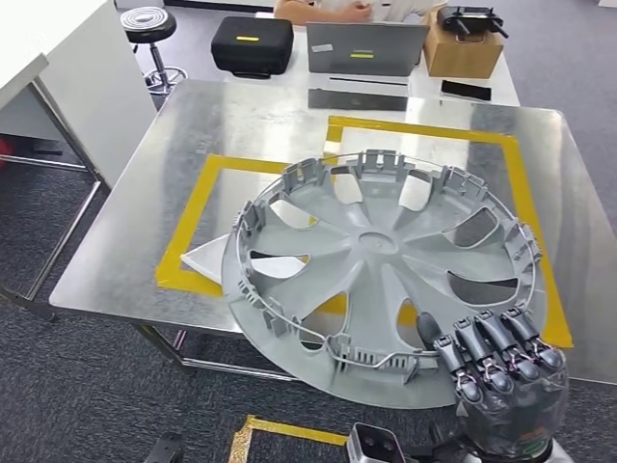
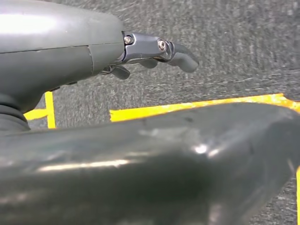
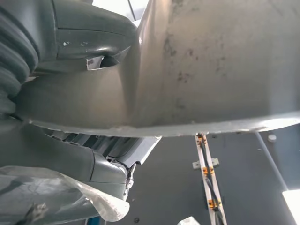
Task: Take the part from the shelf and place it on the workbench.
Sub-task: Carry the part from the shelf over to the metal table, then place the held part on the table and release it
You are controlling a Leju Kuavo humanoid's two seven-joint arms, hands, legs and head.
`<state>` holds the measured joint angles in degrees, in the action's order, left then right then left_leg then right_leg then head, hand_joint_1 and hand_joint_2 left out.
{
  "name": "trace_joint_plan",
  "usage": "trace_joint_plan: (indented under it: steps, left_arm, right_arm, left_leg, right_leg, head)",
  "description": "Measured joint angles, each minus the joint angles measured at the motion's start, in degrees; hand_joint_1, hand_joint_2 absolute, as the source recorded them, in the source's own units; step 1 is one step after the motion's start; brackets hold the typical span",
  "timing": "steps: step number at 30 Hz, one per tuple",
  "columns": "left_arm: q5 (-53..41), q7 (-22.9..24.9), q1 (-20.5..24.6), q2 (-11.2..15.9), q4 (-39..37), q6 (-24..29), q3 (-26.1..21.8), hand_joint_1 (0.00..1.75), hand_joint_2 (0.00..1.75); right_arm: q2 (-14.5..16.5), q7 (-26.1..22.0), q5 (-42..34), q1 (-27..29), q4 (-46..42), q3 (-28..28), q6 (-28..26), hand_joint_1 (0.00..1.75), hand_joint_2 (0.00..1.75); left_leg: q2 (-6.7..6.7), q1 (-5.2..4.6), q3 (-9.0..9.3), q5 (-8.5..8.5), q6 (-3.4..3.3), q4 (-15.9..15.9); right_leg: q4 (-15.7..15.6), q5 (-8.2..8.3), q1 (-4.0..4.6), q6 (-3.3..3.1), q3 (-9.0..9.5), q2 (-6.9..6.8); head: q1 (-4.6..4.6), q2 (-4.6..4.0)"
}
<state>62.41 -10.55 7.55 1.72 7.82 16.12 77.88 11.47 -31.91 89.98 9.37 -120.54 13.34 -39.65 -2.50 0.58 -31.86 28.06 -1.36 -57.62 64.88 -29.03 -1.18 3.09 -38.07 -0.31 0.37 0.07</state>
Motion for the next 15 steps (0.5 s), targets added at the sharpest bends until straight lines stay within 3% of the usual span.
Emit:
trace_joint_plan:
  steps: [2,3,4,8,11,15]
  left_arm:
    - [0.0,0.0,0.1,0.0,0.0,0.1,0.1,0.0,0.0]
    - [0.1,0.1,0.2,0.0,0.0,0.1,0.1,0.0,0.0]
    - [0.2,0.1,0.1,0.1,0.0,0.1,0.2,0.0,0.0]
    - [0.7,0.1,0.1,0.1,0.0,0.1,0.4,0.0,0.0]
    - [0.7,0.0,0.0,0.1,0.0,0.1,0.4,0.0,0.0]
    - [1.1,0.0,-0.1,0.1,0.0,0.0,0.4,0.0,0.0]
  right_arm:
    - [0.0,-0.9,0.0,-0.1,0.0,0.0,0.0,1.75,1.75]
    - [0.0,-1.4,0.0,-0.2,0.1,-0.1,0.0,1.75,1.75]
    - [0.0,-1.9,0.0,-0.1,0.1,-0.2,0.0,1.75,1.75]
    - [0.0,-3.2,0.0,0.2,0.6,-1.0,0.0,1.75,1.75]
    - [0.0,-3.5,0.0,0.5,0.9,-1.8,0.0,1.75,1.75]
    - [0.0,-3.2,0.0,0.9,1.4,-2.5,0.0,1.75,1.75]
  left_leg:
    - [-0.25,-0.17,-0.03,0.27,0.62,-0.3]
    - [-0.3,-0.26,-0.05,0.34,0.91,-0.4]
    - [-0.29,-0.36,-0.07,0.41,0.85,-0.5]
    - [-0.22,-0.32,0.1,0.25,-0.5,-0.3]
    - [-0.22,-0.2,0.25,0.09,-0.23,0.0]
    - [-0.21,-0.03,0.32,-0.08,1.13,0.3]
  right_leg:
    - [-5.7,1.33,0.04,-0.34,3.45,-0.58]
    - [-6.6,1.22,0.14,-0.63,4.09,-0.69]
    - [-6.7,1.29,0.23,-0.88,4.27,-0.63]
    - [-6.9,1.4,0.33,-1.13,4.31,-0.54]
    - [-6.8,1.28,0.54,-1.48,4.33,-0.53]
    - [-6.8,1.21,0.67,-1.72,4.31,-0.57]
  head:
    - [-0.04,0.0]
    - [-0.07,0.0]
    - [-0.09,0.0]
    - [-0.14,0.0]
    - [-0.12,0.0]
    - [-0.11,0.0]
